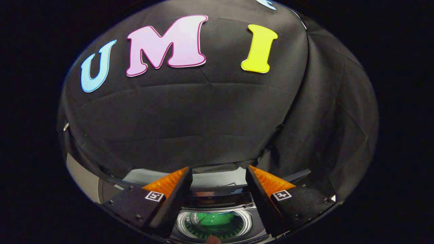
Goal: Put the clothes into the washing machine and then close the washing machine lid.
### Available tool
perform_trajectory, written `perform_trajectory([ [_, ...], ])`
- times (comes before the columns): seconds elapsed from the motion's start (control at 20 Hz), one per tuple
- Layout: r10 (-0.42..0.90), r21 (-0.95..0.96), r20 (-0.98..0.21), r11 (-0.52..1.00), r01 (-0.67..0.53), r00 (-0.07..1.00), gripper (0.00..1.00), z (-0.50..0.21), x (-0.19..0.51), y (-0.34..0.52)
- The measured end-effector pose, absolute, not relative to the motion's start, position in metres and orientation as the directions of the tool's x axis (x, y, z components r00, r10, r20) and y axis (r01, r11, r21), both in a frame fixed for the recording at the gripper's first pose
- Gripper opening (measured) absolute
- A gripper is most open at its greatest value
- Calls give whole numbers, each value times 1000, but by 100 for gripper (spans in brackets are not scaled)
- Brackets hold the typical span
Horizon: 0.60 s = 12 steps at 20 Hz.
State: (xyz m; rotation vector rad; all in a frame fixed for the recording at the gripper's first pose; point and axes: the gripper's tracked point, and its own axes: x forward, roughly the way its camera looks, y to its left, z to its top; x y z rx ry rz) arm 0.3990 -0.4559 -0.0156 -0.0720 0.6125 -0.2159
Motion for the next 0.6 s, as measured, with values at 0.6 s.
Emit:
perform_trajectory([
  [0.6, -202, -93, -458, 979, 179, 866, 100, -9, 366, -456],
])
